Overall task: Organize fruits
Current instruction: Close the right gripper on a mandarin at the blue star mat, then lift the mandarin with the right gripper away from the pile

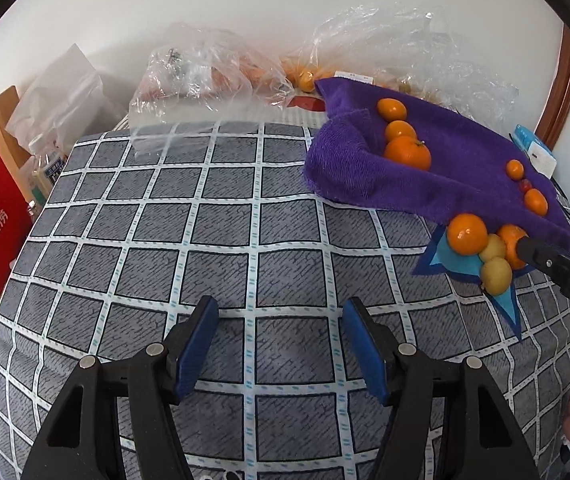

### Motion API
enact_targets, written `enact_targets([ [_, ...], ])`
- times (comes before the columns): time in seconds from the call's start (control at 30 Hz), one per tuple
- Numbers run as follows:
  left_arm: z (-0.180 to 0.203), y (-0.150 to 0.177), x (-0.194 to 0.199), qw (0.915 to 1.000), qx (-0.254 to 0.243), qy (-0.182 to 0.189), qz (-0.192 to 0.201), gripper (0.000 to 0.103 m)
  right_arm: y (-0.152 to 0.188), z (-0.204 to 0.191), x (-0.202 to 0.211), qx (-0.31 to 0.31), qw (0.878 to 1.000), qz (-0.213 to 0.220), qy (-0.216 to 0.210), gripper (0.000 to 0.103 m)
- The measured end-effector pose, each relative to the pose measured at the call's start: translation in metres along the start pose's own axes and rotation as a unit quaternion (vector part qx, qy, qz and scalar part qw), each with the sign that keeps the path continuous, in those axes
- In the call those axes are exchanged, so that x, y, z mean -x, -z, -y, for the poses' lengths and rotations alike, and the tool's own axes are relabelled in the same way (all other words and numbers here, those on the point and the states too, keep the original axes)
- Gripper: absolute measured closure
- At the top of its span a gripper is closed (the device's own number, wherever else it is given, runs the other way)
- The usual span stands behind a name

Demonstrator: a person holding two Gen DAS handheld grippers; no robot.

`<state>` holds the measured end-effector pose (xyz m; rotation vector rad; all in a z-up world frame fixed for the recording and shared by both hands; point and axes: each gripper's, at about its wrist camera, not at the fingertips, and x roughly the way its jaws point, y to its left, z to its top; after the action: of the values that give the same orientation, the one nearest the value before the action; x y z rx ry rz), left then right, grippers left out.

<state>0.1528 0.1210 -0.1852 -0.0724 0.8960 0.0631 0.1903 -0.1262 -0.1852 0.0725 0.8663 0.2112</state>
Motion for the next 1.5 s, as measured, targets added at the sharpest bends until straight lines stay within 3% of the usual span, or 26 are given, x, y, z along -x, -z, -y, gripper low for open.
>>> enact_targets([
  [0.1,0.003,0.001,-0.001,0.9999,-0.010,0.010,0.002,0.029,-0.003,-0.004,-0.004,0.003,1.000,-0.005,-0.001,0.046],
  [0.37,0.004,0.004,0.000,0.9997,-0.011,0.018,0.009,0.024,-0.004,-0.014,-0.004,0.018,1.000,-0.001,0.014,0.064],
  [0.77,0.003,0.007,0.003,0.9998,-0.002,0.014,0.010,0.023,0.017,0.022,0.033,0.008,0.997,0.017,0.069,0.064],
  [1.0,0.004,0.008,0.004,0.9998,0.000,0.015,0.010,0.023,0.033,0.030,0.024,0.009,0.996,0.015,0.087,0.061],
  [1.2,0.006,0.007,0.003,0.9999,-0.005,0.012,0.006,0.018,0.029,0.035,0.008,-0.004,0.996,-0.005,0.084,0.059],
  [1.5,0.006,0.007,0.000,0.9999,-0.009,0.008,0.001,0.015,0.032,0.037,0.019,0.003,0.997,0.014,0.077,0.062],
])
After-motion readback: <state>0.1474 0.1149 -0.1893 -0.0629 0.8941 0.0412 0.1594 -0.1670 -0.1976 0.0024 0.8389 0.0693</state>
